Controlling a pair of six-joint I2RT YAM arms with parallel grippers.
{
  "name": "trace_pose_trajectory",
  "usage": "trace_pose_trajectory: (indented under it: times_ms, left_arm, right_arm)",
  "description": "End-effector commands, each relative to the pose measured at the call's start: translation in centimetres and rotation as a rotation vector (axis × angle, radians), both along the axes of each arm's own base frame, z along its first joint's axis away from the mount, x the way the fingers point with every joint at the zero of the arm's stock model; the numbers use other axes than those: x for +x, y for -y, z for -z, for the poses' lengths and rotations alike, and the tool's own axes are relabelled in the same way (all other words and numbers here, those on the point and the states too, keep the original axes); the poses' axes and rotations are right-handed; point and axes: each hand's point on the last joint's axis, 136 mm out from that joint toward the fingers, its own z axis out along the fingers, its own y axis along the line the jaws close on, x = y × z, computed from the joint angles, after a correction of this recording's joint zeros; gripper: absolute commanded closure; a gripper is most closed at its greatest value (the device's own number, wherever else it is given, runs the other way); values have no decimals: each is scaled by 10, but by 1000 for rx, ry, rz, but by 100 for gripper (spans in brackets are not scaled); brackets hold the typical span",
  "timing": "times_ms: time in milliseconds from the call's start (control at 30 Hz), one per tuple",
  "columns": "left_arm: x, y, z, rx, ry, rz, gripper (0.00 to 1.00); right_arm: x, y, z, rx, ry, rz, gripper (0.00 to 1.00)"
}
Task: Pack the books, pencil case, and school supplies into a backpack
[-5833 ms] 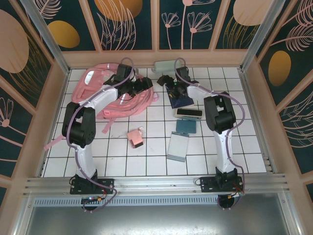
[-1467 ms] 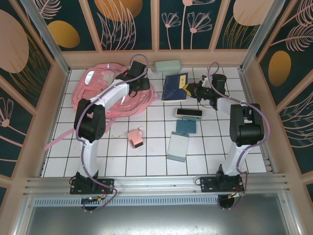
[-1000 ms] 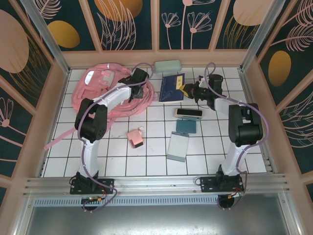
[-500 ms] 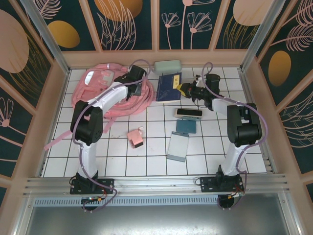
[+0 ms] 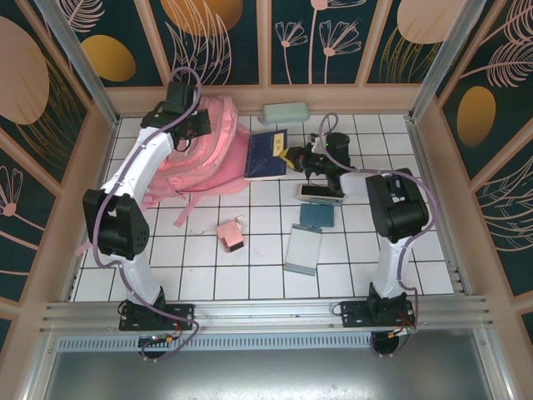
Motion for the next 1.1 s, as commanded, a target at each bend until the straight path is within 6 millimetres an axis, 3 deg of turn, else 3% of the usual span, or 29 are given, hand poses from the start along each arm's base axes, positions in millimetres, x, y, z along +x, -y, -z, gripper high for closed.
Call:
trace_pose_trajectory:
  times_ms: [0, 333, 733, 1000, 1067]
  left_arm:
    - [5, 9, -63, -197, 121, 60, 100]
    - [5, 13, -102, -412, 169, 170, 100]
    - [0, 23, -103, -487, 138, 204, 100]
    - [-3, 24, -97, -500, 129, 204, 100]
    - [-2, 23, -94, -493, 125, 200, 100]
  right_arm:
    - [14, -25, -41, 71, 156, 63, 100]
    - [35, -112, -34, 125, 151, 57, 100]
    - [48, -234, -20, 175, 137, -14, 100]
    - [41, -294, -6, 180, 99, -64, 100]
    - [38, -297, -2, 179, 87, -79, 82]
